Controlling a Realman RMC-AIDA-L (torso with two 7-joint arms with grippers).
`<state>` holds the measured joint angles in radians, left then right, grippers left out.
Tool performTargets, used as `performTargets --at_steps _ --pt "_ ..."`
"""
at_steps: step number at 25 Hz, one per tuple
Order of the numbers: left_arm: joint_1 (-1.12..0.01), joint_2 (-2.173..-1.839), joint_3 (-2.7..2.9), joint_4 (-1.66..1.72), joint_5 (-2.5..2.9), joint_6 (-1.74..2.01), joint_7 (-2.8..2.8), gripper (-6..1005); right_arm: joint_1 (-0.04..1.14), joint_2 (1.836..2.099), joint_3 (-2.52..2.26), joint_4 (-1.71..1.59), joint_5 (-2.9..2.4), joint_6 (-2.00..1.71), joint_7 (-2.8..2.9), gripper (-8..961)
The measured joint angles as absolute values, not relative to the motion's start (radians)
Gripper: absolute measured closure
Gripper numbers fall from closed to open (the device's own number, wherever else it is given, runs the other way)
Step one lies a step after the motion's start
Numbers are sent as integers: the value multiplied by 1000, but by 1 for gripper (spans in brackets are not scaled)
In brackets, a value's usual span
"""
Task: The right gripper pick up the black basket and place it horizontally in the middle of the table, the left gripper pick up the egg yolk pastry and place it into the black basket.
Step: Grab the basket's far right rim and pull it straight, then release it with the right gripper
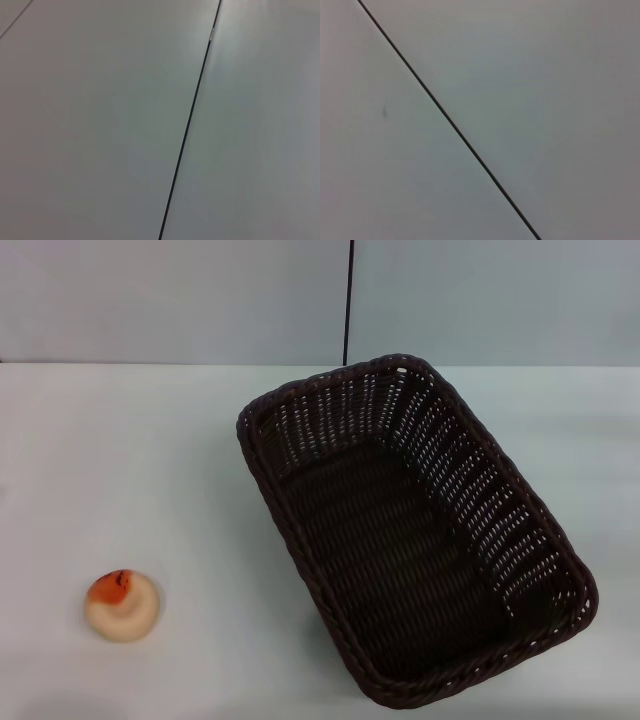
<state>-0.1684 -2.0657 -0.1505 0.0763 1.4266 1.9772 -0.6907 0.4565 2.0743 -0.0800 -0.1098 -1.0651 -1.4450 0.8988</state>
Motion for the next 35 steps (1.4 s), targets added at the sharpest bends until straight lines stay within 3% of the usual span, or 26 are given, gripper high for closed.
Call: performTargets --at_steps 21,35 --pt "-177 -2066 -163 50 1427 1973 -659 187 472 2073 -198 -128 -1074 -1451 695 437" --pt "-171 -2066 -163 51 1427 1964 -658 188 460 2066 -476 -716 -1551 -1395 1324 433"
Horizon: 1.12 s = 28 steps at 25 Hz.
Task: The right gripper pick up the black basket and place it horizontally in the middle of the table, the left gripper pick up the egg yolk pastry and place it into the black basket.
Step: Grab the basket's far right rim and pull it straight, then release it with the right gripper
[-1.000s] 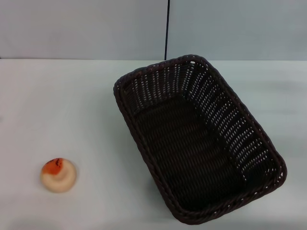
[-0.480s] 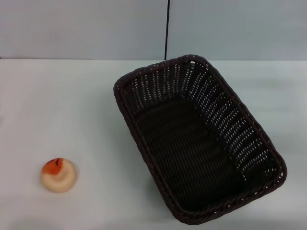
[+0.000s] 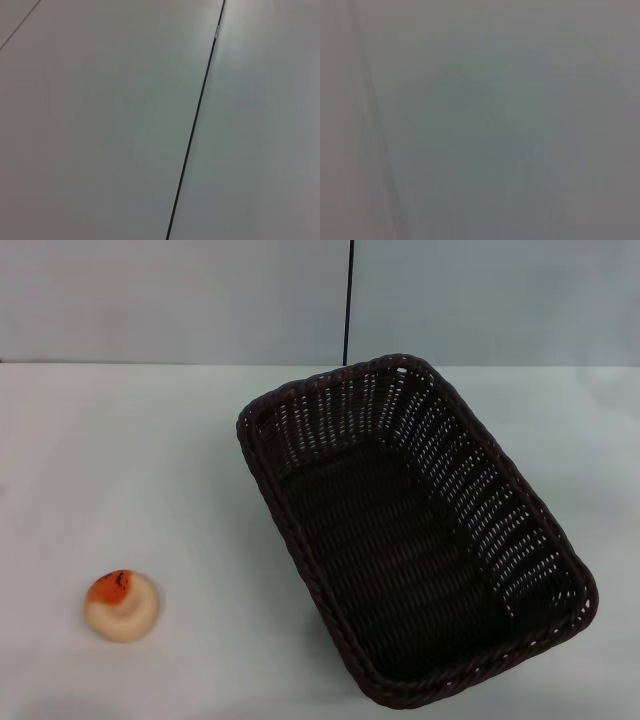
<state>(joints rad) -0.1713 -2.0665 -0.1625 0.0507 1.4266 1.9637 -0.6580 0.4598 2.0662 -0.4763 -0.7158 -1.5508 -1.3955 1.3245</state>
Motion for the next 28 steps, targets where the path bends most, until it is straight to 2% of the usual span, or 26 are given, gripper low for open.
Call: performTargets --at_steps 4,8,15,17,23,28 --pt "-172 -2066 -163 51 1427 1962 -658 188 465 2065 -519 -892 -1700 -1434 1544 432" --pt "-172 -2066 -163 39 1429 1943 -658 188 523 2044 -549 -1166 -1949 -1578 1898 431" --pt "-173 -2066 -163 36 1428 1937 -658 189 645 2016 -619 -1329 -2204 -1700 2220 430" --pt "-173 -2066 -163 36 1428 1936 -658 189 659 2015 -643 -1344 -2242 -1707 2245 429" --pt "-171 -2067 -160 23 1429 1923 -658 189 733 2010 -758 -1342 -2394 -1760 2315 258" --pt "-170 -2066 -158 23 1431 1923 -658 189 799 2002 -799 -1276 -2493 -1803 2357 259"
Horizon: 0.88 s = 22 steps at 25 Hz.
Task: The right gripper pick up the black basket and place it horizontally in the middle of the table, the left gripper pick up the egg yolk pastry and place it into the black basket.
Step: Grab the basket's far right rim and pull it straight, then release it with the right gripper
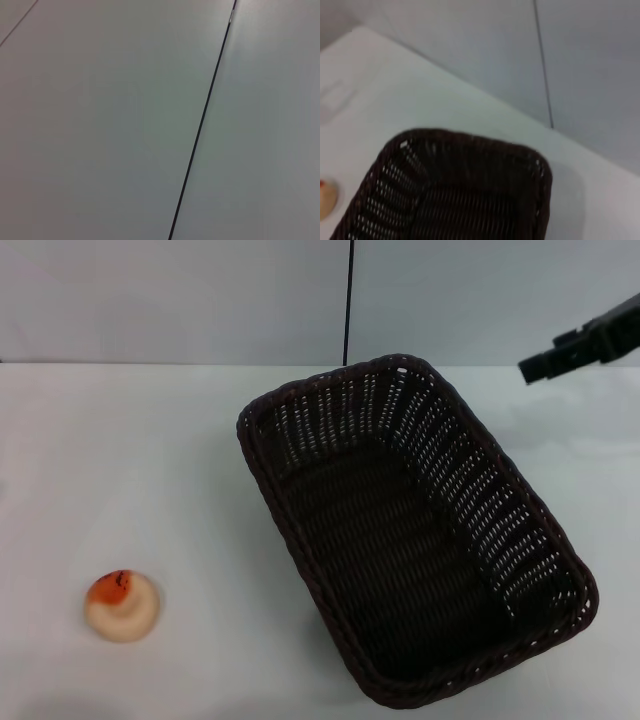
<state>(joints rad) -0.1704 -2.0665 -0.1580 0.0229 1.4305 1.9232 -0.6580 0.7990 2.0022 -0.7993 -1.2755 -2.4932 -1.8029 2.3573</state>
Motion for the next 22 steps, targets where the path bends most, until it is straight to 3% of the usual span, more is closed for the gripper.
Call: performTargets --at_steps 22 --pt "-168 -2067 -153 13 1434 1916 -658 190 858 2019 -930 -1015 -2576 -1746 2377 260"
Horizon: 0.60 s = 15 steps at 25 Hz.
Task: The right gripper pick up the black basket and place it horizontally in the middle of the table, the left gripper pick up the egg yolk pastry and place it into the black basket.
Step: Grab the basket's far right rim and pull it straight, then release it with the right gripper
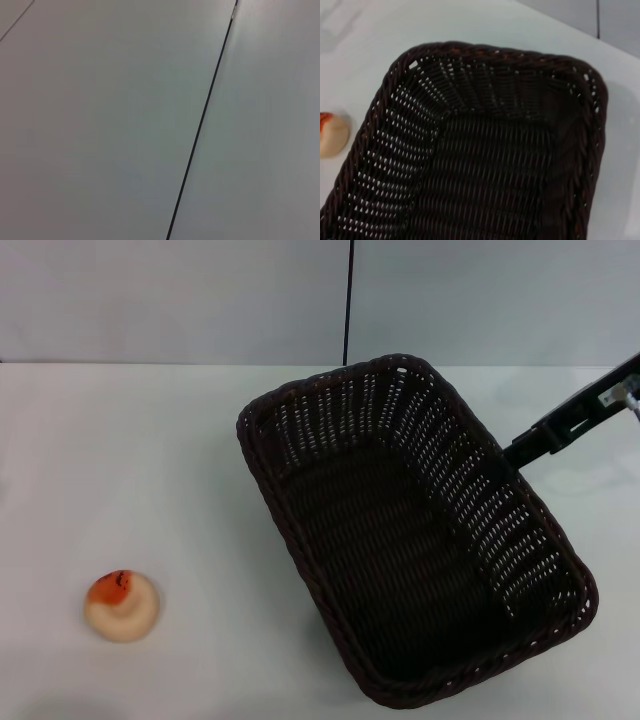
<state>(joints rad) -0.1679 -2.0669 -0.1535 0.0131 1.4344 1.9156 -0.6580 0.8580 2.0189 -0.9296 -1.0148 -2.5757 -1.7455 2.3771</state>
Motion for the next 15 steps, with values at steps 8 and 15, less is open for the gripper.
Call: performTargets --at_steps 8,15 --pt "-165 -2068 -153 9 1436 1916 -658 190 863 2027 -970 -975 -2583 -1726 2374 261" --pt "-155 -2068 -153 1 1436 1916 -658 190 860 2031 -974 -957 -2583 -1724 2371 266"
